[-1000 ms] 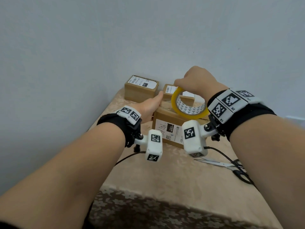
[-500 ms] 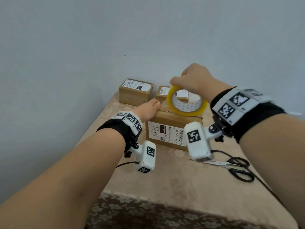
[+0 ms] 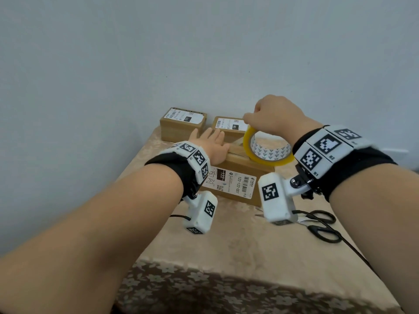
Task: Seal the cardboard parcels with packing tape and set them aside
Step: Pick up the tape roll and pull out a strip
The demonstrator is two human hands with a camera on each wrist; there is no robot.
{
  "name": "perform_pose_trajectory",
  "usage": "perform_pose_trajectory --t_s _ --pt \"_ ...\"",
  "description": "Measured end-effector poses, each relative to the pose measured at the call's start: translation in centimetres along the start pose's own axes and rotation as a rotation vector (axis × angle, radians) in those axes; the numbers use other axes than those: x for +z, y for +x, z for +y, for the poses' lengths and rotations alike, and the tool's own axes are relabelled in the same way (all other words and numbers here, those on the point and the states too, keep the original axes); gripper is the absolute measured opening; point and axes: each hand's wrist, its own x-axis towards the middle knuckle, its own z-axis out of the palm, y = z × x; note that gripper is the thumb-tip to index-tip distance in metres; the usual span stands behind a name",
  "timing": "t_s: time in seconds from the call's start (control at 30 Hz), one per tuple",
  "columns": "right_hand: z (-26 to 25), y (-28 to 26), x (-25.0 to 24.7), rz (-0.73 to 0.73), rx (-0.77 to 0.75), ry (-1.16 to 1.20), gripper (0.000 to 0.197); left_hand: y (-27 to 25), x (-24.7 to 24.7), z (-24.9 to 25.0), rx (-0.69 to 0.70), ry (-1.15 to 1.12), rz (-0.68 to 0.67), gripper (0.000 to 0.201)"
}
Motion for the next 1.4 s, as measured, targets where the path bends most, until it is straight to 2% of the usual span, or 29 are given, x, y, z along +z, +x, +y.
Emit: perform_pose_trajectory --t_s 0.13,0.3,0.37,0.43,0.53,0.6,0.7,0.77,0.87,0.97,1.13,1.2,1.27,1.4 --pt "-0.5 -0.1 0.0 0.023 -0.015 0.068 0.025 -0.2 0.4 -0.5 0.124 -0.135 -0.020 0.058" --pt "0.9 -0.9 -0.2 0.057 -0.006 0.140 0.024 -0.4 0.2 -1.4 0.111 -0.131 0.022 0.060" --pt "1.9 -1.3 -0.2 0.068 0.006 0.262 0.023 -0.6 0.1 -1.1 0.137 -0.084 0.041 0.064" --pt "2.3 -1.6 -0.1 0.080 -0.006 0.386 0.024 -1.0 0.0 -1.3 0.231 -0.021 0.061 0.077" --pt "2.0 -1.5 0.3 0.084 -0.043 0.384 0.024 -0.9 0.0 -1.9 0.338 0.103 0.077 0.109" --pt "1.7 -1.4 0.6 0.086 -0.056 0.300 0.026 -0.6 0.5 -1.6 0.318 0.211 0.130 0.117" --pt "2.1 -1.6 0.4 0.105 -0.019 0.254 0.041 -0.4 0.9 -0.8 0.272 0.183 0.230 0.100" --pt "3.0 -2.1 0.0 0.128 0.040 0.353 0.051 -0.9 0.9 -0.7 0.257 0.110 0.239 0.092" --pt "3.8 -3.0 -0.2 0.149 0.095 0.494 0.051 -2.2 0.9 -0.7 0.238 0.123 0.286 0.086" --pt "3.3 -4.1 0.2 0.161 0.089 0.646 0.049 -3.8 1.0 -1.3 0.236 0.116 0.298 0.086" --pt "1.5 -6.3 1.3 0.230 0.054 0.734 0.047 -6.0 1.8 -2.6 0.247 0.080 0.301 0.082" --pt "0.7 -6.5 1.4 0.232 0.051 0.703 0.046 -6.3 2.6 -2.2 0.224 0.102 0.328 0.083" --pt "-0.2 -6.2 1.1 0.195 0.041 0.635 0.044 -6.5 3.1 -1.8 0.169 0.077 0.342 0.092" --pt "-1.1 -5.3 -0.5 0.146 0.018 0.358 0.044 -6.4 3.4 -2.1 0.123 0.001 0.268 0.110"
